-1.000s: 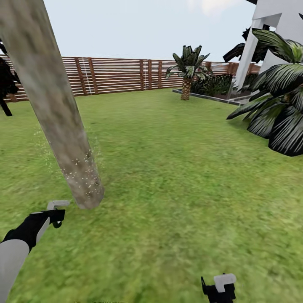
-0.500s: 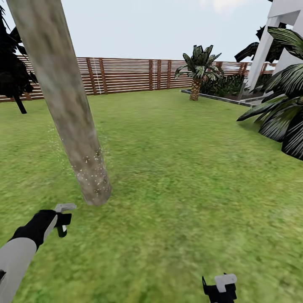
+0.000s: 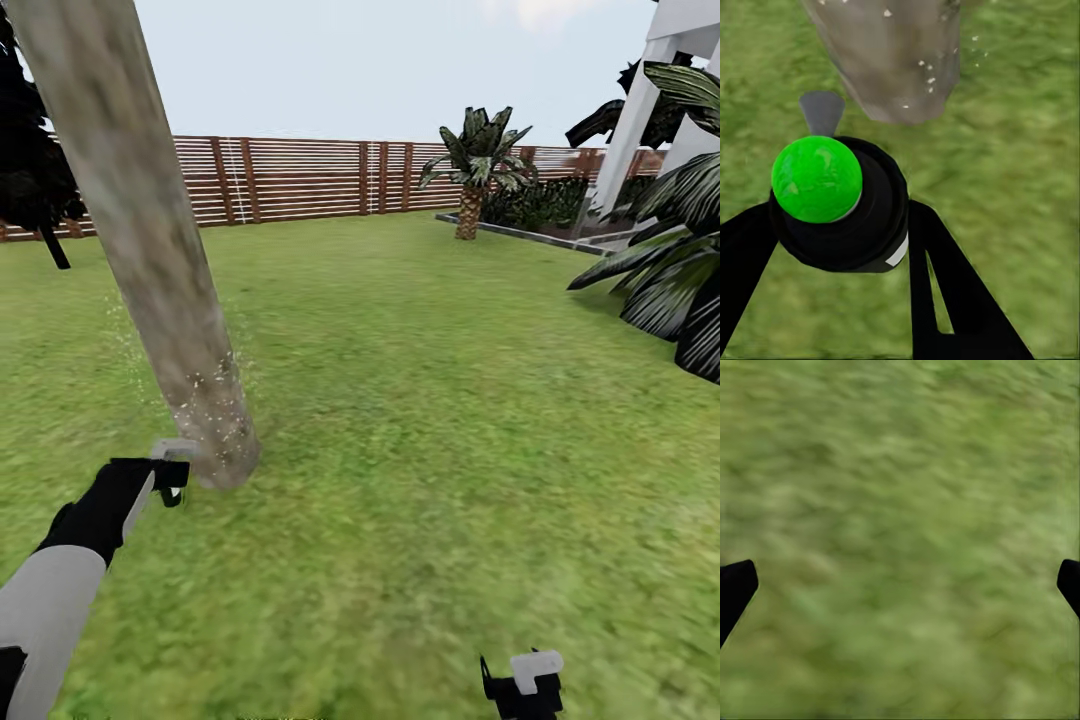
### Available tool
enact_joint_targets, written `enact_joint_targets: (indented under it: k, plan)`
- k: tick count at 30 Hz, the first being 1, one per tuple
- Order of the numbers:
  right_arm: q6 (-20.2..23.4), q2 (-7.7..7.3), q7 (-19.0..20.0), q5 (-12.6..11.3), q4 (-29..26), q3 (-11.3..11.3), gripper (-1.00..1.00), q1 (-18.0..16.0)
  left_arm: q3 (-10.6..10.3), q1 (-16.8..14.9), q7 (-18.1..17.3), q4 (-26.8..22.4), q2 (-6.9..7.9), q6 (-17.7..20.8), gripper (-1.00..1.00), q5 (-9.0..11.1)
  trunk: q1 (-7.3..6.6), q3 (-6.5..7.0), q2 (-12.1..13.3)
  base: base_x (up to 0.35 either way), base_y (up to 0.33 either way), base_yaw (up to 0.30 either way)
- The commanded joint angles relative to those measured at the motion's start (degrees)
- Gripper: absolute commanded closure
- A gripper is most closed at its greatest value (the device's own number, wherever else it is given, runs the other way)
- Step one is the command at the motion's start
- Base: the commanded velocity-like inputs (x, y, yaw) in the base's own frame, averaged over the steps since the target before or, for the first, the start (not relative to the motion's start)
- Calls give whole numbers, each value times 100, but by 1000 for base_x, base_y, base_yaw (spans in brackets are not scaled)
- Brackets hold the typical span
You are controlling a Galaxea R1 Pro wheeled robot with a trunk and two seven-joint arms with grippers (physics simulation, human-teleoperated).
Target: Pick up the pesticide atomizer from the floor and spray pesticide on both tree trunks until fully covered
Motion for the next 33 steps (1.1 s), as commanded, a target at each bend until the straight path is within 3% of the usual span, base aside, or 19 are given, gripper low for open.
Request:
enact_joint_targets:
  k: [1,14,24,26,28,30,33]
  plan:
    - [0,0,0,2,-2,1,-100,0,3,-26,-10,-132,3,251,100,1,0,-1,0,-2,-2,266]
    - [0,-1,0,4,6,-3,-100,0,-49,-374,-19,-883,52,676,100,5,0,-1,0,0,0,61]
    - [0,0,0,3,6,2,-100,0,-57,-329,-145,-1265,53,683,100,29,0,13,0,219,141,-116]
    - [0,0,0,4,6,5,-100,0,-49,-328,-300,-1370,66,680,100,20,0,14,0,42,29,-43]
    - [0,0,0,2,6,2,-100,0,-9,-328,-711,-1522,171,673,100,-13,0,14,0,8,6,-8]
    - [0,0,0,4,6,5,-100,0,4,-328,-990,-1548,472,679,100,2,0,14,0,1,1,-1]
    - [0,0,0,4,6,5,-100,0,12,-328,-1157,-1553,733,680,100,17,0,14,0,0,0,0]
